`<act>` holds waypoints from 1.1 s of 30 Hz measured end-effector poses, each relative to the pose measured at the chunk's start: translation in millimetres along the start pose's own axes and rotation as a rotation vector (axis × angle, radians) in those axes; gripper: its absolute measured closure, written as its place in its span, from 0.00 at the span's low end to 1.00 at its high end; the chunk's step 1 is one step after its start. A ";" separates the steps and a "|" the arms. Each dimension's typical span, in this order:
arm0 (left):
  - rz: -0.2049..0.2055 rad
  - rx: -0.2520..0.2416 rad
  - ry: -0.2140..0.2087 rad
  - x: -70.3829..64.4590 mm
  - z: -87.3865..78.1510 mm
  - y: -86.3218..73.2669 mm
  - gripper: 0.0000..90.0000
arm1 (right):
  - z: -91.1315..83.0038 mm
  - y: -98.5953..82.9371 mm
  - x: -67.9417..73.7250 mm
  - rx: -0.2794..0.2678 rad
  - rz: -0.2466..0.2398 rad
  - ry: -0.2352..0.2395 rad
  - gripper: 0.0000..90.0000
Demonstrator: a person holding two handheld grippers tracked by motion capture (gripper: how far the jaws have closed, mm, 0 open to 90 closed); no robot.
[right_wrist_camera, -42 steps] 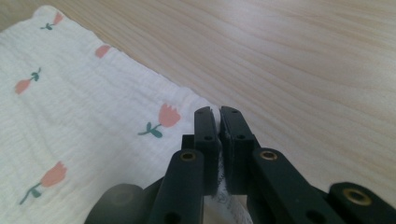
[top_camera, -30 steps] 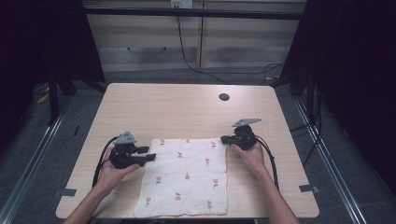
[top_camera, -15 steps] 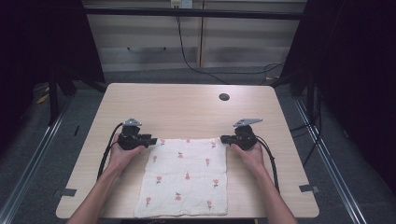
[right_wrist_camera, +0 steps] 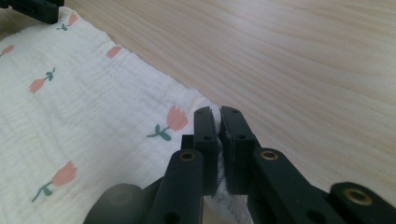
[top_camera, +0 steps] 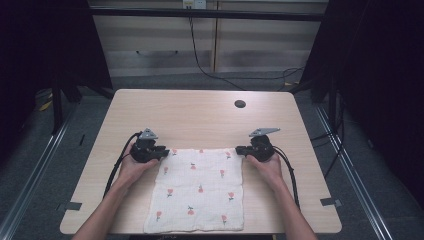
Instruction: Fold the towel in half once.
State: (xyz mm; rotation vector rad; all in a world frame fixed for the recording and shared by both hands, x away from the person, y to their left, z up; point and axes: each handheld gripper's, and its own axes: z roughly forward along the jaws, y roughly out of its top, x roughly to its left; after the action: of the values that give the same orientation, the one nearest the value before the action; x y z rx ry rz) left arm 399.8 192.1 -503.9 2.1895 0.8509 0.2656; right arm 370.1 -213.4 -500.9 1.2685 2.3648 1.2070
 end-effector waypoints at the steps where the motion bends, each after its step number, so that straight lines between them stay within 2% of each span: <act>1: -0.009 -0.004 -0.008 -1.4 0.5 -0.4 0.91 | -1.2 0.3 -0.2 -0.004 0.000 0.000 0.95; 2: -0.003 -0.002 -0.008 -1.7 0.3 -0.3 0.93 | -2.6 0.5 -0.7 -0.012 0.003 -0.001 0.95; 7: -0.045 -0.022 -0.026 1.2 -0.8 -2.4 0.95 | -7.9 -0.4 -2.2 -0.025 0.009 -0.005 0.96; 13: -0.074 -0.089 -0.052 0.4 -13.1 2.2 0.95 | -11.5 4.3 -2.2 -0.058 0.003 0.000 0.96; 17: -0.065 -0.125 -0.058 0.4 -22.0 6.7 0.95 | -17.3 6.6 -0.3 -0.076 0.004 0.002 0.96; 24: -0.077 -0.178 -0.070 -3.3 -33.9 14.4 0.95 | -34.9 13.4 0.5 -0.141 0.001 0.002 0.96; 30: -0.077 -0.235 -0.099 -8.0 -45.5 22.3 0.95 | -47.8 19.9 2.3 -0.196 0.001 0.008 0.96; 33: -0.063 -0.250 -0.113 -10.6 -50.7 26.3 0.95 | -53.7 22.7 3.3 -0.219 0.005 0.017 0.96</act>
State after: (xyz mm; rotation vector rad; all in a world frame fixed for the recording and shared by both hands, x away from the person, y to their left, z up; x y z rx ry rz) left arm 382.9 201.8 -449.1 1.9237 0.7785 0.2031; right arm 354.5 -234.6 -448.8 1.1978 2.1694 1.4381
